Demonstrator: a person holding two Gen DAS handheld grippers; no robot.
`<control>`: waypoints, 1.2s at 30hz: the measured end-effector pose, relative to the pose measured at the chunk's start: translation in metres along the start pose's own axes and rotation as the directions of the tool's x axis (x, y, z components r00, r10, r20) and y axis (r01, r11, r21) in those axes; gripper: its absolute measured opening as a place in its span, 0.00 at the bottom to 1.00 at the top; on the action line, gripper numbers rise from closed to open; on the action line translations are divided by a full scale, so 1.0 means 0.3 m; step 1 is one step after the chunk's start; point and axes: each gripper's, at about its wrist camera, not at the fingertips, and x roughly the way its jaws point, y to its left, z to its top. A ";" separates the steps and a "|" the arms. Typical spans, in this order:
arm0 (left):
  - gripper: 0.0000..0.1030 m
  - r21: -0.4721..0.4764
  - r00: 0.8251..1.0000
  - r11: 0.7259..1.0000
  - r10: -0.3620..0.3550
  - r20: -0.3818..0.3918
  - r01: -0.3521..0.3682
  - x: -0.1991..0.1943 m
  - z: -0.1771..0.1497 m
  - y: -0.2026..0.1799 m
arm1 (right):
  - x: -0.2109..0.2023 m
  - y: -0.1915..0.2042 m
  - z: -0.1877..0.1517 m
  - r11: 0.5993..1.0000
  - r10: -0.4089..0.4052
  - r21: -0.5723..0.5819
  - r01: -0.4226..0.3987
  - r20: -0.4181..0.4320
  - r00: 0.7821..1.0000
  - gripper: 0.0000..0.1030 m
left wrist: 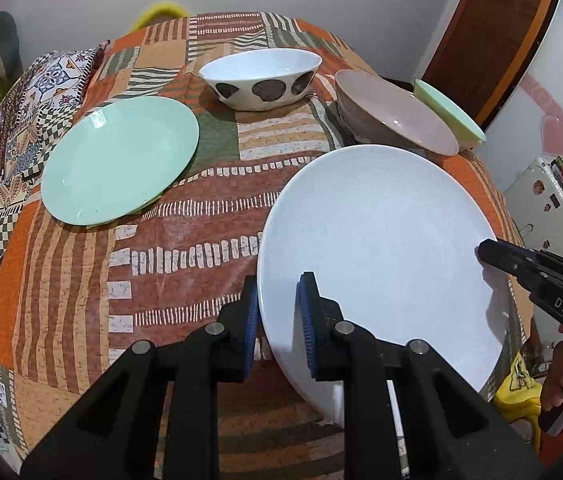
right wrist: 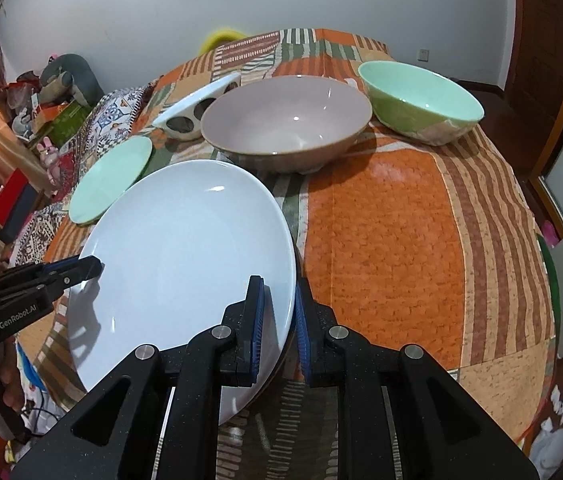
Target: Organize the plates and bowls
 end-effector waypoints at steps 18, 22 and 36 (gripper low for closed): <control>0.19 0.033 0.999 0.999 0.033 0.034 -0.034 -0.016 -0.007 -0.012 | -0.014 0.068 0.009 0.993 -0.067 -0.096 0.071 0.045 0.997 0.20; 0.19 0.040 0.997 0.999 0.031 0.070 -0.034 -0.062 -0.001 -0.008 | -0.022 0.070 0.015 0.993 -0.067 -0.092 0.071 0.043 0.997 0.20; 0.43 0.017 0.965 0.996 0.086 0.246 -0.093 -0.326 0.060 0.107 | -0.168 0.215 0.143 0.985 0.031 -0.174 0.006 0.208 0.978 0.44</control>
